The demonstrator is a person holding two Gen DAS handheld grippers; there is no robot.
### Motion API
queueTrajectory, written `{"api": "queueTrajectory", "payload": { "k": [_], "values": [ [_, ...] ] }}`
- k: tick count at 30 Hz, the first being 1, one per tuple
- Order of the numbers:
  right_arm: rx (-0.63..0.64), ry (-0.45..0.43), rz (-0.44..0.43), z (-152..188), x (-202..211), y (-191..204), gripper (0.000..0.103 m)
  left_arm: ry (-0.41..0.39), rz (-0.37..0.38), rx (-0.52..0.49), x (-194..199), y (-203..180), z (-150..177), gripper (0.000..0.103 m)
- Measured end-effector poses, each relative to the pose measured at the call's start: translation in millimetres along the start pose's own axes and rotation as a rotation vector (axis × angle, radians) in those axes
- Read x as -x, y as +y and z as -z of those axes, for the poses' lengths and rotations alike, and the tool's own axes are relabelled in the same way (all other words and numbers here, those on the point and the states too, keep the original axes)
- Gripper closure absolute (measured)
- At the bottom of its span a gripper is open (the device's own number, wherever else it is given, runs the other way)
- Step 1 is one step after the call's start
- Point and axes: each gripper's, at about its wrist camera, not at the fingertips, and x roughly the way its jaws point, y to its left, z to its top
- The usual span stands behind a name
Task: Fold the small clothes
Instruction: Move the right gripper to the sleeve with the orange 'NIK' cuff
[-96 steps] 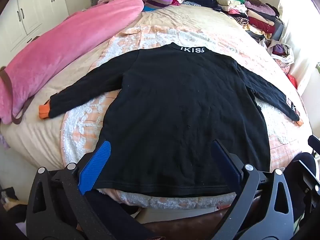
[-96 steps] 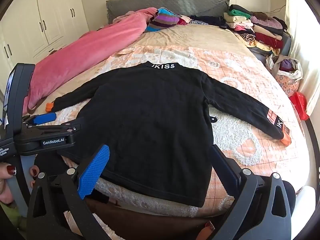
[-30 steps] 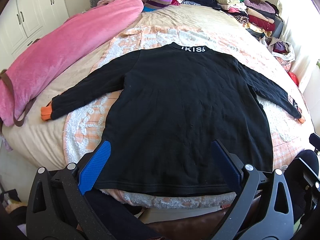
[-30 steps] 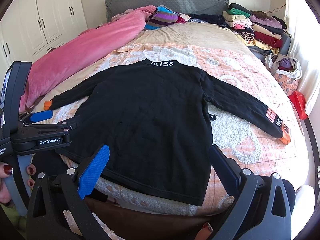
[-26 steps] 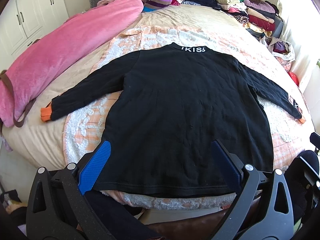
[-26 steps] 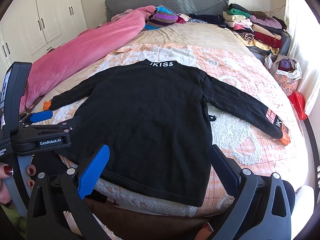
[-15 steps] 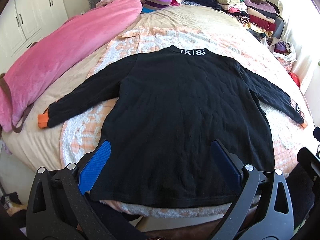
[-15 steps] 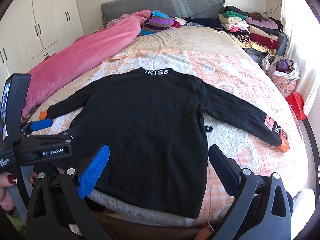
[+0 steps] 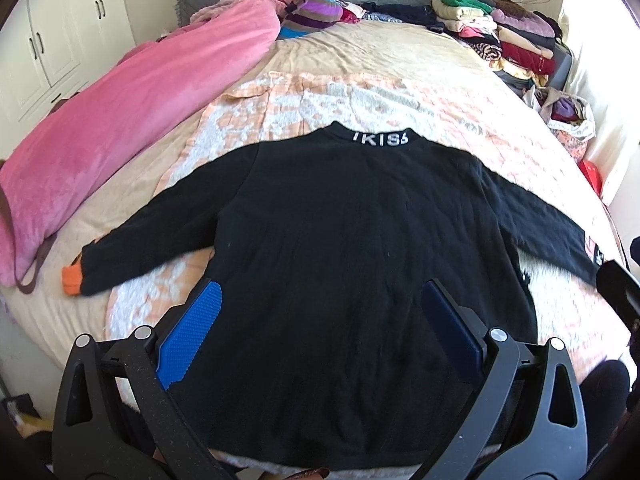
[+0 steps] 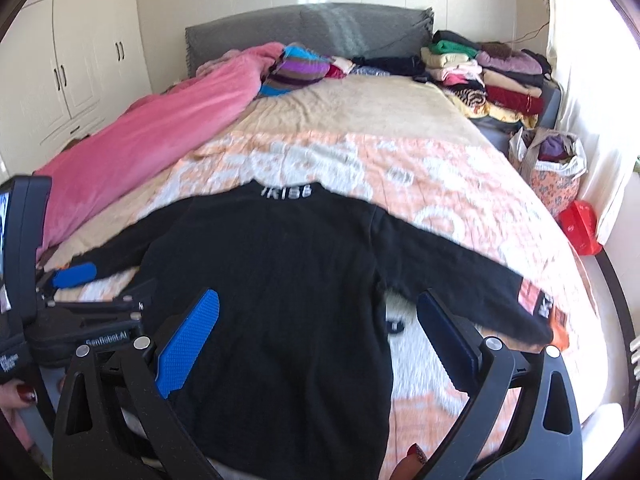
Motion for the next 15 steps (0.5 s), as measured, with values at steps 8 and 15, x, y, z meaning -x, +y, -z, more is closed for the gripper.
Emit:
{"api": "queueTrajectory", "payload": {
  "k": [8,15],
  "values": [
    [-0.032,-0.014,0.008,-35.8,-25.7,-12.1,0.004,-0.014,-0.005,0.033,-12.8,-3.2,-27.4,0.009],
    [-0.106,-0.026,0.012,-64.1,-52.1,-32.8,0.004,-0.016,-0.018,0.049,-26.7,-3.9,-45.5,0.009]
  ]
}}
